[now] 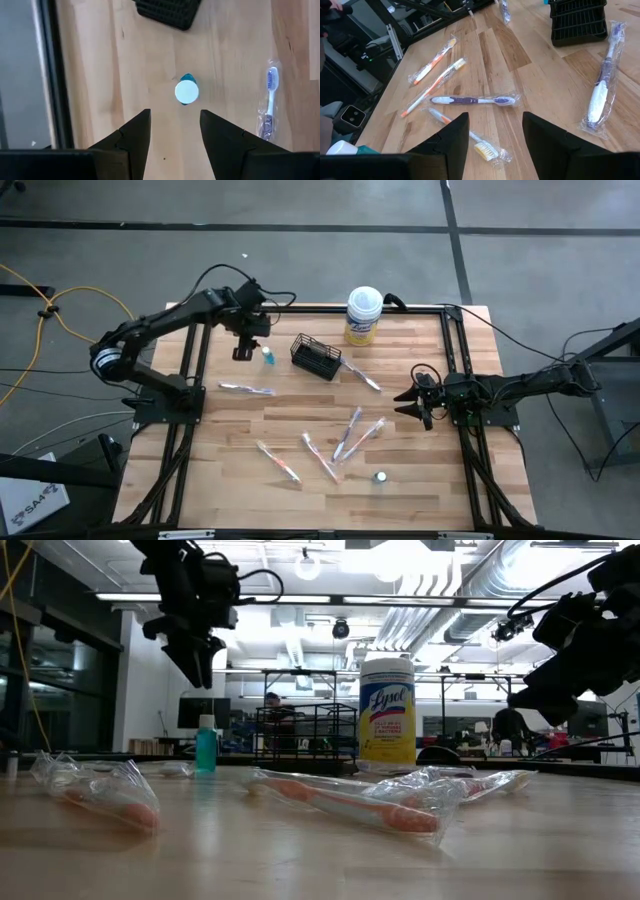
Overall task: Pick & Place toothbrushing station
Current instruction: Put the top blue mouthwash into the black mesh organizer
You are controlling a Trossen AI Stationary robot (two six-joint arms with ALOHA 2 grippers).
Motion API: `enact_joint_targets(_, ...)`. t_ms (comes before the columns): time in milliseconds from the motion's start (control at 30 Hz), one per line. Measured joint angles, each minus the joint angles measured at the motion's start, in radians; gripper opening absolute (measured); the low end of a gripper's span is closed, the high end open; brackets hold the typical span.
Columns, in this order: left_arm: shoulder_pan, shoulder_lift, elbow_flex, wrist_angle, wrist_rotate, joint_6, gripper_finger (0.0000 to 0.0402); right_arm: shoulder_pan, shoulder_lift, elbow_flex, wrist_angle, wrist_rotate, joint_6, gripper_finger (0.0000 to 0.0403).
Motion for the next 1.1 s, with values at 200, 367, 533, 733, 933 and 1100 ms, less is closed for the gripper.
enact_joint_targets(200, -0.024, 0.046, 0.0, 0.002, 0.041, 0.014, 0.0163, 0.0, 0.0, 0.0, 0.0, 0.0, 0.0, 0.0176)
enact_joint_targets(367, -0.025, 0.078, 0.0, 0.001, 0.028, -0.012, 0.0163, 0.0, 0.0, 0.0, 0.0, 0.0, 0.0, 0.0176)
enact_joint_targets(533, -0.025, 0.111, 0.0, 0.002, 0.014, -0.013, 0.0163, 0.0, 0.0, 0.0, 0.0, 0.0, 0.0, 0.0176)
enact_joint_targets(733, -0.024, 0.144, 0.0, 0.008, 0.013, -0.015, 0.0163, 0.0, 0.0, 0.0, 0.0, 0.0, 0.0, 0.0176)
enact_joint_targets(933, -0.024, 0.172, 0.0, 0.016, 0.013, -0.015, 0.0163, 0.0, 0.0, 0.0, 0.0, 0.0, 0.0, 0.0176)
enact_joint_targets(1100, -0.024, 0.191, 0.0, 0.02, 0.012, -0.02, 0.0163, 0.0, 0.0, 0.0, 0.0, 0.0, 0.0, 0.0176)
